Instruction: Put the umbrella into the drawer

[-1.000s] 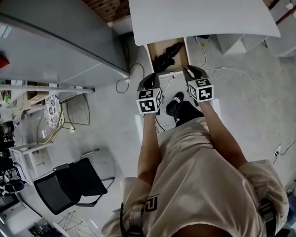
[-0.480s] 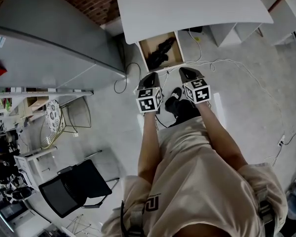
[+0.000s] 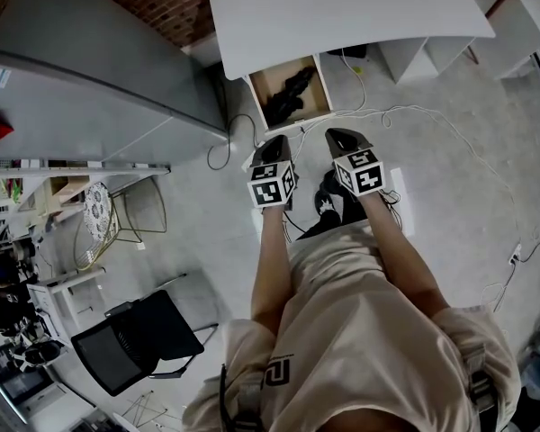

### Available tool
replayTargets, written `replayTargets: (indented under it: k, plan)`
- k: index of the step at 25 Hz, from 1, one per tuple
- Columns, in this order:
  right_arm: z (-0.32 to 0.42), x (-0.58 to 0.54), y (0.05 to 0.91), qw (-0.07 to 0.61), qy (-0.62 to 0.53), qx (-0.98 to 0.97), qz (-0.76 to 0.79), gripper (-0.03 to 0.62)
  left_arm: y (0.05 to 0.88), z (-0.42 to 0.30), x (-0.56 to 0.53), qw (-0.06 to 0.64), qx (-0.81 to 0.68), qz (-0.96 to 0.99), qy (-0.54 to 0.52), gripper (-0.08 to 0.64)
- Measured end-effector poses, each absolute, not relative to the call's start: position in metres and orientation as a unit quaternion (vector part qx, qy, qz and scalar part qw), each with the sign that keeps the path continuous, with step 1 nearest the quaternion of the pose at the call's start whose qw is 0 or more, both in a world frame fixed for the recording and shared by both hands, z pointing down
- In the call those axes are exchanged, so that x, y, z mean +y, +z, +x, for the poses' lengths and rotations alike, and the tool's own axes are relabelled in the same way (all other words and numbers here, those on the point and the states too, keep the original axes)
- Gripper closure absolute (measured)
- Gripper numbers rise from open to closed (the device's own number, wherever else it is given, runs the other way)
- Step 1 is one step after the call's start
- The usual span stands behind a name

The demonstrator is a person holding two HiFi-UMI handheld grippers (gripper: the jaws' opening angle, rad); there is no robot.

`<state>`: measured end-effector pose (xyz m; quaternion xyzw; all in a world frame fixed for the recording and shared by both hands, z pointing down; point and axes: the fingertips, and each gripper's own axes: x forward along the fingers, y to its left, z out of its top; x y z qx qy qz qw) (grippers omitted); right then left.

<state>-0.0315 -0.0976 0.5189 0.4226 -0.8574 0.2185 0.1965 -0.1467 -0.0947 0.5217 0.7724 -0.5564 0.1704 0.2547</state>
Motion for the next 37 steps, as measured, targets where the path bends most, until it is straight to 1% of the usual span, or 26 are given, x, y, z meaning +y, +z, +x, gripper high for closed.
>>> replayTargets:
  k: [3,7,12,15,20,25,37]
  plan:
    - [-0.029,-0.100,0.518,0.197,0.220,-0.862,0.412,0.525,0.524,-0.150,-0.096,0.259,-0.567,0.764,0.168,0.549]
    - [-0.023,-0.108,0.525,0.215,0.211,-0.870,0.391,0.525,0.521,-0.152,-0.102,0.263,-0.591,0.749,0.146,0.549]
    - [-0.017,-0.115,0.515,0.226,0.209,-0.872,0.380,0.525,0.504,-0.157,-0.115,0.258,-0.610,0.739,0.124,0.549]
    - [-0.018,-0.113,0.519,0.234,0.207,-0.873,0.376,0.525,0.511,-0.154,-0.109,0.260,-0.604,0.742,0.131,0.549]
    - [-0.024,-0.103,0.523,0.245,0.197,-0.874,0.371,0.525,0.524,-0.168,-0.101,0.274,-0.610,0.733,0.126,0.549]
    - [-0.018,-0.106,0.523,0.251,0.192,-0.870,0.378,0.525,0.521,-0.173,-0.108,0.275,-0.614,0.731,0.111,0.549]
    - [-0.014,-0.111,0.532,0.271,0.216,-0.842,0.413,0.523,0.524,-0.186,-0.114,0.275,-0.606,0.738,0.113,0.549]
